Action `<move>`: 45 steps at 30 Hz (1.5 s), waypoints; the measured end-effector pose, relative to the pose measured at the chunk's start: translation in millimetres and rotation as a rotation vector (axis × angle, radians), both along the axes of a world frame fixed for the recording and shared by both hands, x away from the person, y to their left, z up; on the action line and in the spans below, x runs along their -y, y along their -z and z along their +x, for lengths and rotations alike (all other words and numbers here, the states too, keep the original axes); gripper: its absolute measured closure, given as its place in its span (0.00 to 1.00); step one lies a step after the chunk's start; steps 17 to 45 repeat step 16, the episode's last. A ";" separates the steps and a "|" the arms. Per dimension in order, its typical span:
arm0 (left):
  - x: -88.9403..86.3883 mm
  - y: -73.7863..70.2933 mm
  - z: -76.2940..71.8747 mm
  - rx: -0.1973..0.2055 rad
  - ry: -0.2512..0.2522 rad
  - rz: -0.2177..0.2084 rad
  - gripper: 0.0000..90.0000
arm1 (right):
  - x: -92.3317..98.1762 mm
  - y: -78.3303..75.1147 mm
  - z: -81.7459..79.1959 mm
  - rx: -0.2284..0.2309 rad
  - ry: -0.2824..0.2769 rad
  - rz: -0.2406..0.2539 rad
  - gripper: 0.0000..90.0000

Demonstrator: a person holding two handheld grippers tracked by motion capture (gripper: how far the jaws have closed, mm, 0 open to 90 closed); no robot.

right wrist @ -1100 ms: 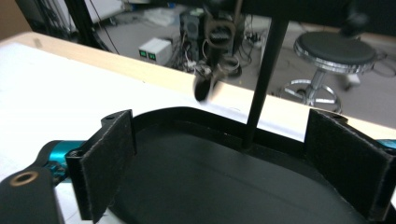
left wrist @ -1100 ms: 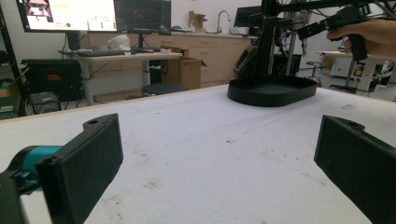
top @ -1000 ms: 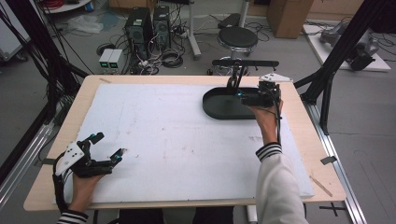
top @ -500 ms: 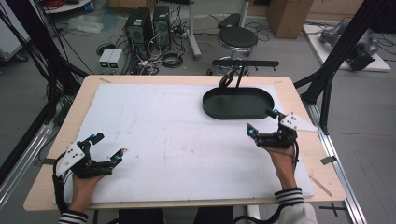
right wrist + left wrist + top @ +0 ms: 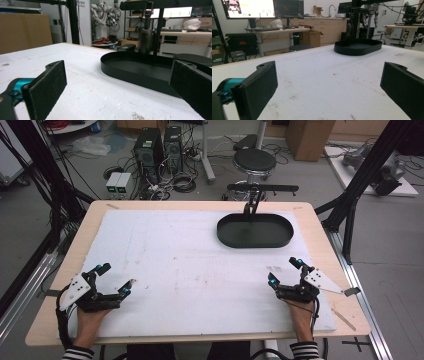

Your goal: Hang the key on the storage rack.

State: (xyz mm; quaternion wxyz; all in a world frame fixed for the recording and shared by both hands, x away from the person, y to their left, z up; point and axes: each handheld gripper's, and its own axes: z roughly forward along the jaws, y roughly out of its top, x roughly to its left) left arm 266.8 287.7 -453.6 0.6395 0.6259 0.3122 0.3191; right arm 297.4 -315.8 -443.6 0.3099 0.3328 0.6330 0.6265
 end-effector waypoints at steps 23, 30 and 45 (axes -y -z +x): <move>-0.2 0.4 -0.6 0.001 -0.005 -0.007 0.02 | -2.9 9.7 -5.0 0.014 -0.001 -0.013 0.00; -0.2 0.4 -0.6 0.001 -0.005 -0.007 0.02 | -2.9 9.7 -5.0 0.014 -0.001 -0.013 0.00; -0.2 0.4 -0.6 0.001 -0.005 -0.007 0.02 | -2.9 9.7 -5.0 0.014 -0.001 -0.013 0.00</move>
